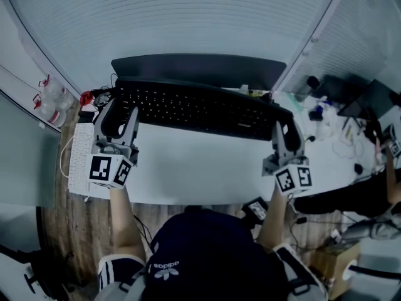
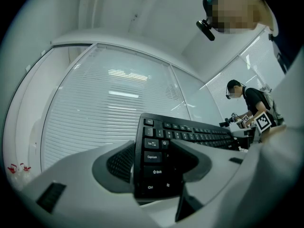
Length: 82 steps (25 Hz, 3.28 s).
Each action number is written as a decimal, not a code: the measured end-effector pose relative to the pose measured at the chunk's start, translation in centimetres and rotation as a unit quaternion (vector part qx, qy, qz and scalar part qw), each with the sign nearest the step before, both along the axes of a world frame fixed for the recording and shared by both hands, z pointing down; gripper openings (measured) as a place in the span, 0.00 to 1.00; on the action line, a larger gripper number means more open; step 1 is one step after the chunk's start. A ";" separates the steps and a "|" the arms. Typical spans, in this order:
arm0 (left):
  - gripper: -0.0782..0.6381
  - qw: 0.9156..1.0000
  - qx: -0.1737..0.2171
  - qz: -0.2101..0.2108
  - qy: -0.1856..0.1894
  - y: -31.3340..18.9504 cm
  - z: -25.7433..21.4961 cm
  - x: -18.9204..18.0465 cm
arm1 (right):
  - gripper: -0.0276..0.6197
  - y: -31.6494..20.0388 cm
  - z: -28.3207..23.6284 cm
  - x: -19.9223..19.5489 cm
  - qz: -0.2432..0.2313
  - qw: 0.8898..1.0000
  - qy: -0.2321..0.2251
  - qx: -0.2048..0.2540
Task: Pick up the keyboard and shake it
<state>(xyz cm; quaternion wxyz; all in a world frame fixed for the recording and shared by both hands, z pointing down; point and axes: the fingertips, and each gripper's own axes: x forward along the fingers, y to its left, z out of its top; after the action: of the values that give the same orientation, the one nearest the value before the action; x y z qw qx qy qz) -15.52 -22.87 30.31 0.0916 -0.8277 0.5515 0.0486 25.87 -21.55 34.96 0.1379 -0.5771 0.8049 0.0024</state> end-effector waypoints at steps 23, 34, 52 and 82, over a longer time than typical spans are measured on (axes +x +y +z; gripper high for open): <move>0.42 1.000 -0.004 0.014 0.015 -0.6 0.2 -0.3 | 0.33 -0.2 -0.9 -0.3 -0.002 1.000 -0.005 -0.007; 0.42 0.999 -0.007 0.016 0.034 0.2 0.2 -0.5 | 0.33 0.5 -1.7 -0.4 0.000 1.000 0.003 -0.007; 0.42 0.999 -0.019 0.018 0.031 0.4 0.4 -0.8 | 0.33 1.1 -1.7 -0.4 0.002 1.000 -0.008 -0.010; 0.42 0.998 -0.032 0.028 0.037 -0.8 1.5 -0.8 | 0.33 0.5 -0.2 0.3 0.004 0.999 -0.025 -0.023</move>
<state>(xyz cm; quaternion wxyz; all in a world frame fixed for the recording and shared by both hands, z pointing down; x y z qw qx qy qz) -16.27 -23.64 31.78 0.0434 -0.8427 0.5327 0.0646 26.13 -21.07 34.79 0.1451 -0.5829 0.7989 -0.0298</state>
